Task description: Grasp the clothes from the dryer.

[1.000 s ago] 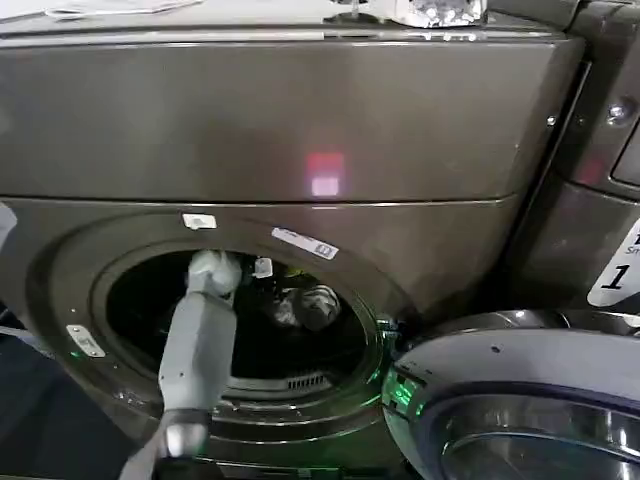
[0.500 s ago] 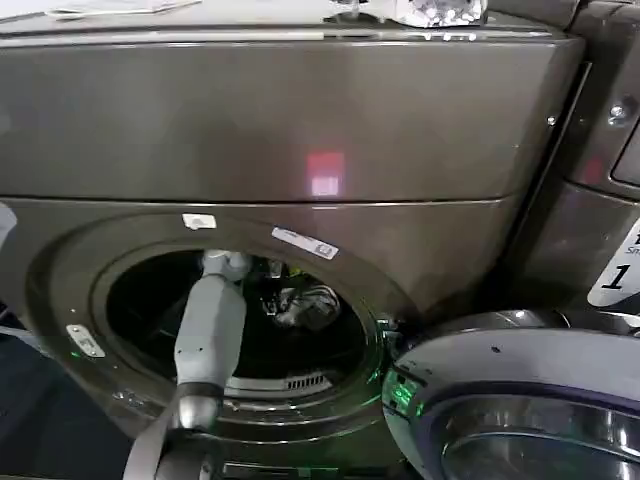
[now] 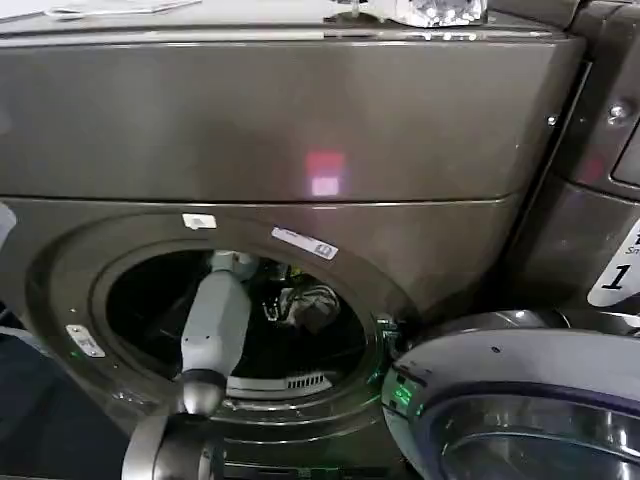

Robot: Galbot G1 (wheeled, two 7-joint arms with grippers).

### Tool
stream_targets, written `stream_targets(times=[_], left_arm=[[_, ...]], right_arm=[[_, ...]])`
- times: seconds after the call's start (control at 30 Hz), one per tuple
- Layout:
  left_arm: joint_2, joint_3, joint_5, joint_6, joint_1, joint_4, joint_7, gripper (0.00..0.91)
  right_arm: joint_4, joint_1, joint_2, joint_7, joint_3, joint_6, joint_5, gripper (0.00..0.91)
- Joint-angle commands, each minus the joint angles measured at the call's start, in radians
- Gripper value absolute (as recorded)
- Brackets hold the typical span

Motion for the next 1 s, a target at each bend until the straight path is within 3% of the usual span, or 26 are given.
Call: stream_targets(times=[0.03,0.37,0.4,0.43,0.47,1.0], left_arm=[[-0.006,0.006,-0.030,-0.017,-0.004,0.104,-0.074,0.907],[0.000,-0.016,-0.068,-0.007,-0.022,0.184,-0.097,0.907],[-0.001,-0.021,-0.064,-0.013,-0.022,0.190,-0.088,0.171],[0.000,-0.021,-0.068,-0.028,-0.022,0.193,-0.088,0.057],[0.000,-0.022,-0.071,-0.031,-0.021,0.193,-0.088,0.000],[-0.005,0.000,-0.134,-0.054,-0.008,0.131,-0.048,0.000]], right_arm=[[0.001,0.001,0.001,0.000,-0.002,0.001,-0.001,0.907],[0.000,0.008,0.008,0.000,-0.013,0.008,-0.004,0.907],[0.000,0.008,0.007,0.000,-0.013,0.008,-0.004,0.907],[0.000,0.007,0.007,0.000,-0.013,0.008,-0.004,0.907],[-0.001,0.007,0.006,0.000,-0.013,0.008,-0.003,0.907],[-0.004,0.004,0.010,0.000,-0.013,0.010,-0.003,0.907]])
